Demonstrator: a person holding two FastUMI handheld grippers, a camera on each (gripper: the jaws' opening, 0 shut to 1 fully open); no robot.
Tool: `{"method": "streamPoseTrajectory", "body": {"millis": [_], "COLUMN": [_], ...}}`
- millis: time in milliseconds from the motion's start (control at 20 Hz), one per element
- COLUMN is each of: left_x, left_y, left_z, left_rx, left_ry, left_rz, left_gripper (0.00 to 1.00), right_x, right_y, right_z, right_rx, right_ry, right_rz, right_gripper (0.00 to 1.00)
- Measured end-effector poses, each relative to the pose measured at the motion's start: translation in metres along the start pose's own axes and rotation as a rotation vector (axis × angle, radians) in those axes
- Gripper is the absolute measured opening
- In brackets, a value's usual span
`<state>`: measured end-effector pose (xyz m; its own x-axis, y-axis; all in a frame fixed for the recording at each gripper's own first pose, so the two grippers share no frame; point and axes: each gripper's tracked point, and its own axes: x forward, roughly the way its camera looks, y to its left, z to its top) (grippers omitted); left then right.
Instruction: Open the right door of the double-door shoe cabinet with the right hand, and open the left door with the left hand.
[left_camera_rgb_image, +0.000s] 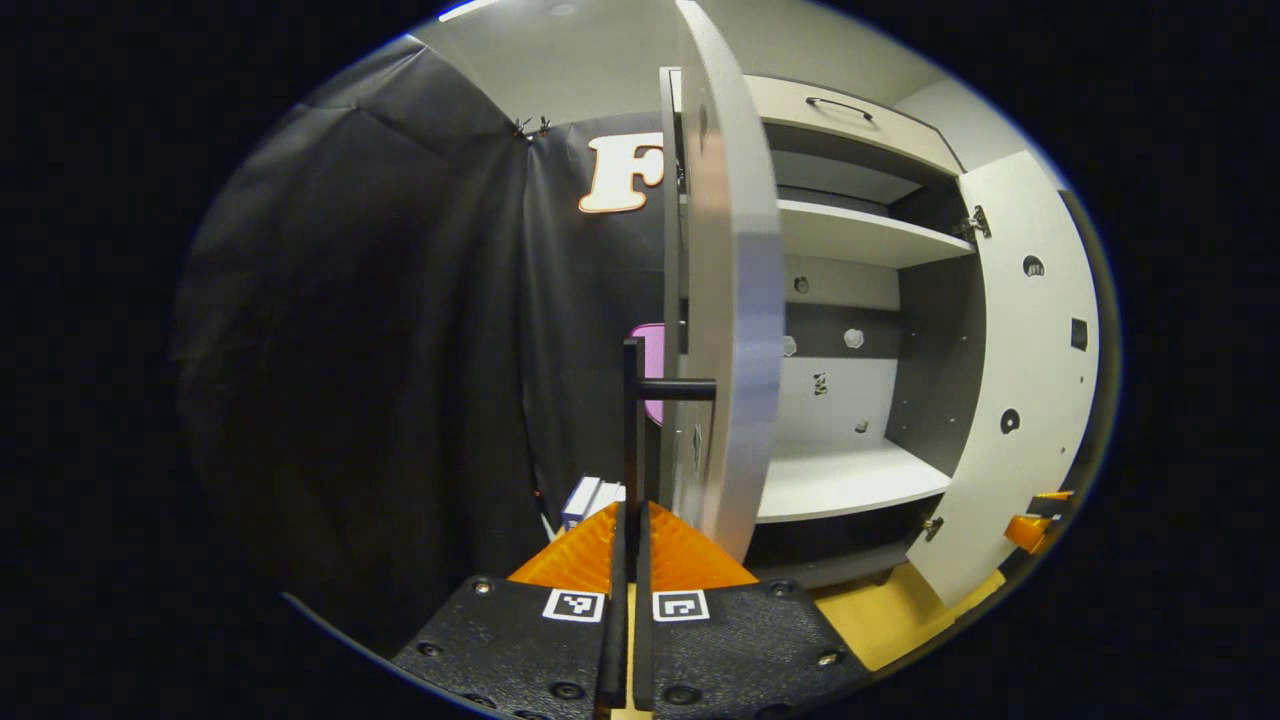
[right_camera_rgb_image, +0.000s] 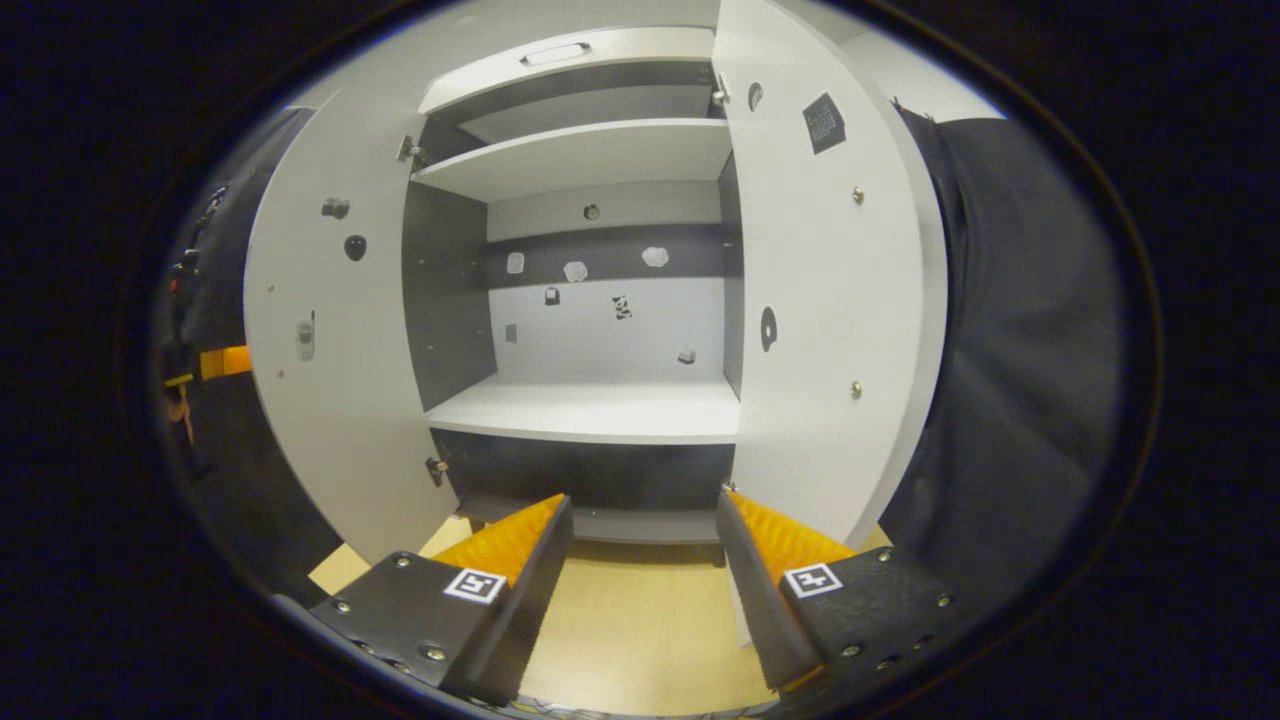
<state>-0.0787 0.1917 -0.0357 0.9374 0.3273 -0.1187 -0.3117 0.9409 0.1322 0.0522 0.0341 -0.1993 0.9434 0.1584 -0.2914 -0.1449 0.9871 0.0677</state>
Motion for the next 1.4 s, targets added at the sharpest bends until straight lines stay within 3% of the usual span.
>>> {"method": "streamPoseTrajectory", "body": {"millis": [50, 100, 150, 400, 450, 500, 550, 650, 700, 750, 900, 1000, 1050, 1100, 1200, 1300, 1400], "left_x": [-0.006, -0.012, -0.019, -0.042, -0.047, -0.05, -0.053, -0.058, -0.059, -0.058, -0.05, -0.046, -0.045, -0.046, -0.047, -0.051, -0.051], "left_y": [0.005, 0.001, -0.002, -0.022, -0.029, -0.039, -0.049, -0.073, -0.086, -0.101, -0.138, -0.156, -0.165, -0.176, -0.196, -0.208, -0.215], "left_z": [0.0, 0.004, 0.009, 0.031, 0.038, 0.046, 0.053, 0.064, 0.07, 0.075, 0.08, 0.084, 0.086, 0.087, 0.089, 0.088, 0.087], "left_rx": [0.007, -0.008, -0.032, -0.058, -0.047, -0.033, -0.016, 0.008, 0.005, -0.006, -0.01, 0.015, 0.027, 0.038, 0.038, 0.028, 0.033], "left_ry": [0.008, 0.006, 0.0, -0.042, -0.062, -0.085, -0.107, -0.136, -0.148, -0.159, -0.178, -0.196, -0.206, -0.216, -0.224, -0.219, -0.219], "left_rz": [0.01, 0.001, -0.008, -0.032, -0.045, -0.057, -0.076, -0.122, -0.153, -0.19, -0.268, -0.3, -0.316, -0.338, -0.389, -0.421, -0.428], "left_gripper": [0.04, 0.13, 0.04, 0.04, 0.12, 0.12, 0.04, 0.04, 0.12, 0.04, 0.0, 0.22, 0.27, 0.47, 0.76, 0.99, 0.98], "right_x": [0.001, 0.001, 0.001, 0.0, -0.001, -0.003, -0.005, -0.01, -0.013, -0.017, -0.034, -0.044, -0.049, -0.055, -0.063, -0.07, -0.076], "right_y": [0.002, 0.003, 0.005, 0.015, 0.018, 0.02, 0.02, 0.024, 0.026, 0.029, 0.035, 0.036, 0.036, 0.033, 0.03, 0.024, 0.026], "right_z": [0.001, 0.003, 0.006, 0.034, 0.043, 0.052, 0.062, 0.081, 0.089, 0.099, 0.127, 0.142, 0.15, 0.157, 0.166, 0.167, 0.17], "right_rx": [0.001, 0.0, -0.004, -0.022, -0.026, -0.033, -0.039, -0.046, -0.046, -0.042, -0.014, 0.001, 0.005, 0.006, 0.001, -0.004, 0.001], "right_ry": [-0.002, -0.006, -0.01, -0.064, -0.083, -0.102, -0.123, -0.16, -0.173, -0.191, -0.249, -0.286, -0.303, -0.325, -0.354, -0.359, -0.372], "right_rz": [0.005, 0.012, 0.016, 0.038, 0.042, 0.042, 0.039, 0.037, 0.035, 0.037, 0.04, 0.034, 0.027, 0.017, -0.003, -0.029, -0.025], "right_gripper": [0.86, 0.86, 0.86, 0.83, 0.86, 0.86, 0.86, 0.86, 0.86, 0.86, 0.85, 0.85, 0.85, 0.86, 0.89, 0.91, 0.96]}}
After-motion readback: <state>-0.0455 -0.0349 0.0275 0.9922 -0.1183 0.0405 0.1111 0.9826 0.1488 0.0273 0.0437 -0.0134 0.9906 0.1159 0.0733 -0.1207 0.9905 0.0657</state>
